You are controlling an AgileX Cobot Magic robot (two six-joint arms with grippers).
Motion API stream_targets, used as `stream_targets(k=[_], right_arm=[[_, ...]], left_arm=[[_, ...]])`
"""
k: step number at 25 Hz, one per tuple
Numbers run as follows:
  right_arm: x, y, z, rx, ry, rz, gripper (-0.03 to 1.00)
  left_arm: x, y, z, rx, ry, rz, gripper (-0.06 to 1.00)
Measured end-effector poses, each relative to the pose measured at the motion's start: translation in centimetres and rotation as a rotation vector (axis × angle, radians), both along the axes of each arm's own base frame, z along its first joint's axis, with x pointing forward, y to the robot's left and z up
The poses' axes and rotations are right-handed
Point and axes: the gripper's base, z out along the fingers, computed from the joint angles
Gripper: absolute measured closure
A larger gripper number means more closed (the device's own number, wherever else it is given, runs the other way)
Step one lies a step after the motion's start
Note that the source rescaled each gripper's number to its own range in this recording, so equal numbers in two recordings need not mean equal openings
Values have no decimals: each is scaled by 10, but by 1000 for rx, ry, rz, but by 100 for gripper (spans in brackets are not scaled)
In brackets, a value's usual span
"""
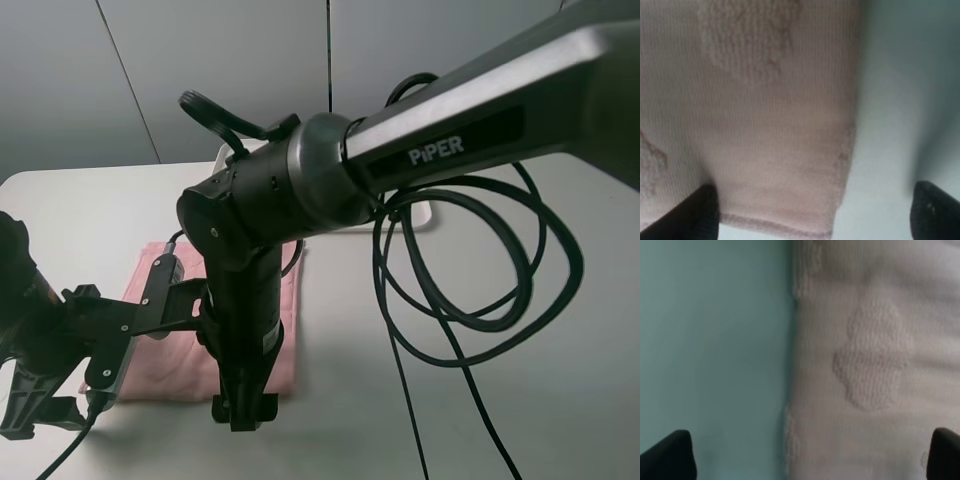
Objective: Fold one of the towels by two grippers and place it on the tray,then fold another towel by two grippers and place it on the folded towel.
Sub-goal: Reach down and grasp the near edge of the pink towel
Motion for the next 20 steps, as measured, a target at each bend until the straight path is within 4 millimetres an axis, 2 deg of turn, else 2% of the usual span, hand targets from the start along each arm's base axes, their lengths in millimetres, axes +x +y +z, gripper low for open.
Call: stream_targets(k=[14, 20], right_arm=[[-2, -10, -8, -109, 20, -7, -3], [-8, -19, -20, -119, 39, -21, -3]], left_arm=[[0, 0, 0, 0, 0, 0, -6], [0, 0, 0, 3, -1, 3, -6]])
